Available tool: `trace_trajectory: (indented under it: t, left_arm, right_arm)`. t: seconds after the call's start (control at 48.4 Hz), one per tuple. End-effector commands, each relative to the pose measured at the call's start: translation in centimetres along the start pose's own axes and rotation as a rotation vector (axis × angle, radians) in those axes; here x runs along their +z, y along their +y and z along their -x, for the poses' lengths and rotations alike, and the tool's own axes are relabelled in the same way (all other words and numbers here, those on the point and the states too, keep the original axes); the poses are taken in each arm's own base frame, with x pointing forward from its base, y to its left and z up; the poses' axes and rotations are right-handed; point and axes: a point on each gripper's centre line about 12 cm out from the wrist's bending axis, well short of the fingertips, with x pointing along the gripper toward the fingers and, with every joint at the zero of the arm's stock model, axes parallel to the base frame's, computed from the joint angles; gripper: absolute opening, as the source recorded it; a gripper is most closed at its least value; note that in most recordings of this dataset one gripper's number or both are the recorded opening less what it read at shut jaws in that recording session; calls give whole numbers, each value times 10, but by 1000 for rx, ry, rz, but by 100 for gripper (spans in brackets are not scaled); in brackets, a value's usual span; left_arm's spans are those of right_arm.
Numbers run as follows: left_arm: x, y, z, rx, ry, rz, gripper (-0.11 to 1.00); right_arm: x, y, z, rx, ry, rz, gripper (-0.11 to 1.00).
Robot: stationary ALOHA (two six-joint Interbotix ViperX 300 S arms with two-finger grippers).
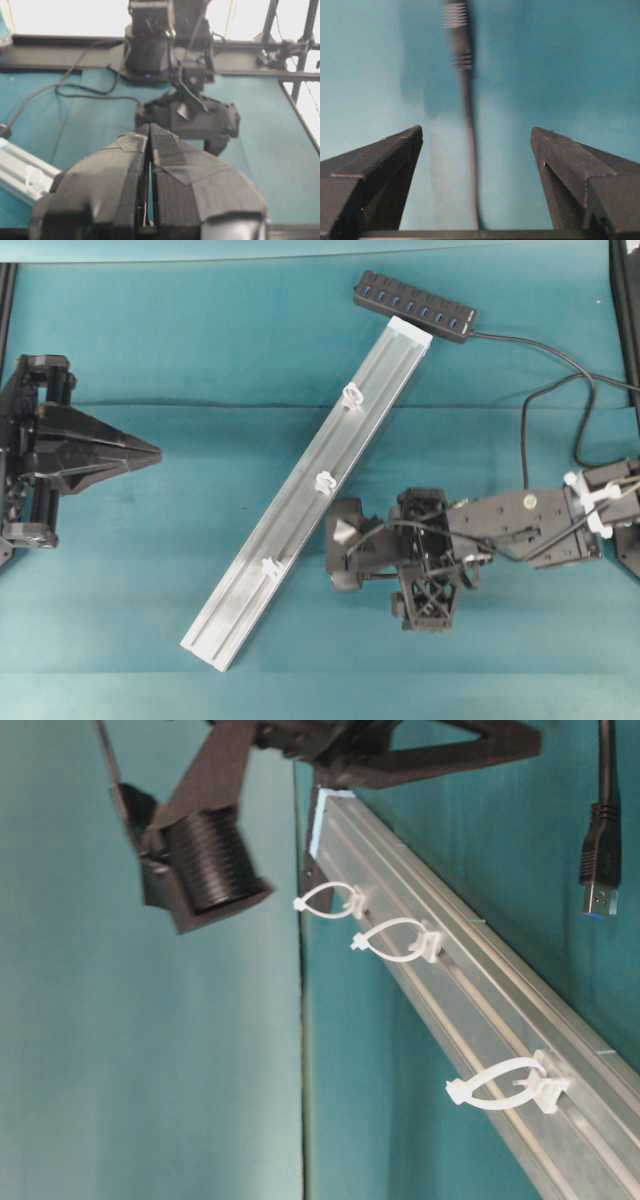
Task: Pass the USB cable through three rings with both arms.
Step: 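Close the right gripper on the black cable near its USB plug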
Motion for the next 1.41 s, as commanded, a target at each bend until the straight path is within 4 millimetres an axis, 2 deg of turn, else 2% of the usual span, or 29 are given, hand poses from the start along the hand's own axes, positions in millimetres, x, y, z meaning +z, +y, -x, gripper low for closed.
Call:
trace_trajectory:
  t: [0.0, 0.703, 0.786, 0.91, 1.034, 1.096, 1.386]
  left_arm:
    - [6, 0, 0, 1, -18, -5, -1]
    - [12, 2, 5, 10, -46, -13, -1]
    - [12, 2, 5, 10, -46, -8, -1]
    - [12, 2, 5, 9, -46, -5, -1]
    - [12, 2, 6, 9, -49, -5, -1]
    - [12, 2, 6, 9, -48, -5, -1]
    - [12, 3, 6, 12, -49, -5, -1]
  right_arm:
    - [0, 0, -5, -1, -8, -2, 85]
    - [-5, -4, -16, -5, 4, -9, 82]
    - [-5, -4, -16, -5, 4, -8, 73]
    - [-3, -5, -16, -5, 1, -9, 50]
    - [-2, -5, -16, -4, -2, -6, 19]
    - [-1, -4, -16, -4, -1, -1, 9]
    - [-2, -4, -16, -5, 10, -1, 8]
